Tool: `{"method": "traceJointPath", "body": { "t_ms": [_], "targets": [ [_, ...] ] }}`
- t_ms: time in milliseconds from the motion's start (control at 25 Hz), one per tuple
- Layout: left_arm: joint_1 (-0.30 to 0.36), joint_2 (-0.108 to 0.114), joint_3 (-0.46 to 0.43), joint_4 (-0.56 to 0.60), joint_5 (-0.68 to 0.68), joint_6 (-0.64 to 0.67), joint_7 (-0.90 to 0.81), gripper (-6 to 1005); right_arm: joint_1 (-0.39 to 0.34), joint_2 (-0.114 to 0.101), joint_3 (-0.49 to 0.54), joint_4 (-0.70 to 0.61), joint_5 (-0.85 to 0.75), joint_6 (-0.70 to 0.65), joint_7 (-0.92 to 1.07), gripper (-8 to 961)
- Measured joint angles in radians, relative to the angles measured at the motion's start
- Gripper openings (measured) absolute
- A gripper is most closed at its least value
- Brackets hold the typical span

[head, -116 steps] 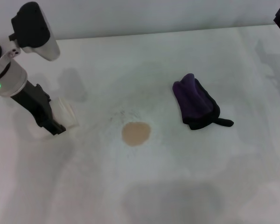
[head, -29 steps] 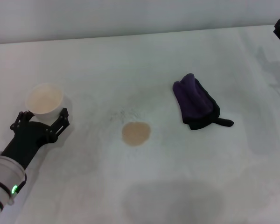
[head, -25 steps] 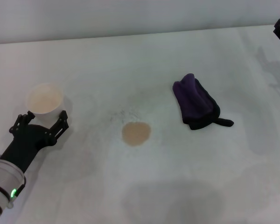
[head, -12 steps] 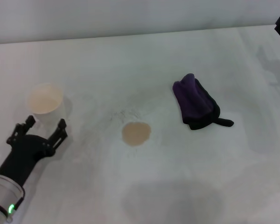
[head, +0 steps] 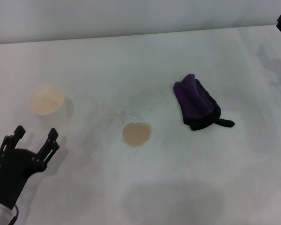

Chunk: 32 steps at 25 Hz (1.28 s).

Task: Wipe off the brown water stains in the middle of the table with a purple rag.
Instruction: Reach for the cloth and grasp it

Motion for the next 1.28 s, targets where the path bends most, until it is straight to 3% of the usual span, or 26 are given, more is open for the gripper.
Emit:
{"method": "traceJointPath", "body": {
  "t_ms": [360,520,720,760,800,840,880,920,960,1000,1120,1280],
  "targets": [
    [0.073,0.003,-0.006,-0.006,-0.014,0.165,-0.014,895,0.018,0.001,-0.035,-0.008,0.0,0.024,0.03,859],
    [0.072,0.009,-0.012,-0.028,-0.084,0.229,-0.033,895,0.019,-0.006,-0.217,-0.066,0.0,0.007,0.037,859],
    [0.06,0.009,-0.012,-0.101,-0.215,0.254,-0.129,892,0.02,-0.023,-0.526,-0.282,-0.061,-0.221,0.093,859],
    [0.054,0.009,-0.012,-0.115,-0.232,0.251,-0.143,892,0.02,-0.023,-0.526,-0.282,-0.061,-0.221,0.093,859],
    [0.046,0.009,-0.012,-0.133,-0.254,0.245,-0.16,892,0.02,-0.03,-0.606,-0.406,-0.205,-0.358,0.233,859],
    [0.038,0.009,-0.012,-0.147,-0.267,0.239,-0.17,892,0.021,-0.031,-0.614,-0.422,-0.239,-0.37,0.263,859],
    [0.021,0.009,-0.012,-0.17,-0.287,0.227,-0.182,893,0.031,-0.032,-0.639,-0.503,-0.439,-0.411,0.444,859],
    [0.021,0.009,-0.012,-0.17,-0.287,0.227,-0.182,893,0.037,-0.033,-0.644,-0.534,-0.533,-0.415,0.533,859],
    [0.01,0.009,-0.012,-0.18,-0.296,0.219,-0.184,893,0.037,-0.033,-0.644,-0.534,-0.533,-0.415,0.533,859],
    [0.001,0.009,-0.013,-0.187,-0.303,0.211,-0.184,893,0.047,-0.033,-0.645,-0.566,-0.656,-0.413,0.644,859],
    [-0.03,0.01,-0.014,-0.196,-0.338,0.164,-0.197,892,0.092,-0.034,-0.638,-0.625,-1.009,-0.36,0.934,859],
    [-0.05,0.007,-0.014,-0.191,-0.362,0.111,-0.213,892,0.148,-0.038,-0.573,-0.649,-1.318,-0.19,1.205,859]
  ]
}}
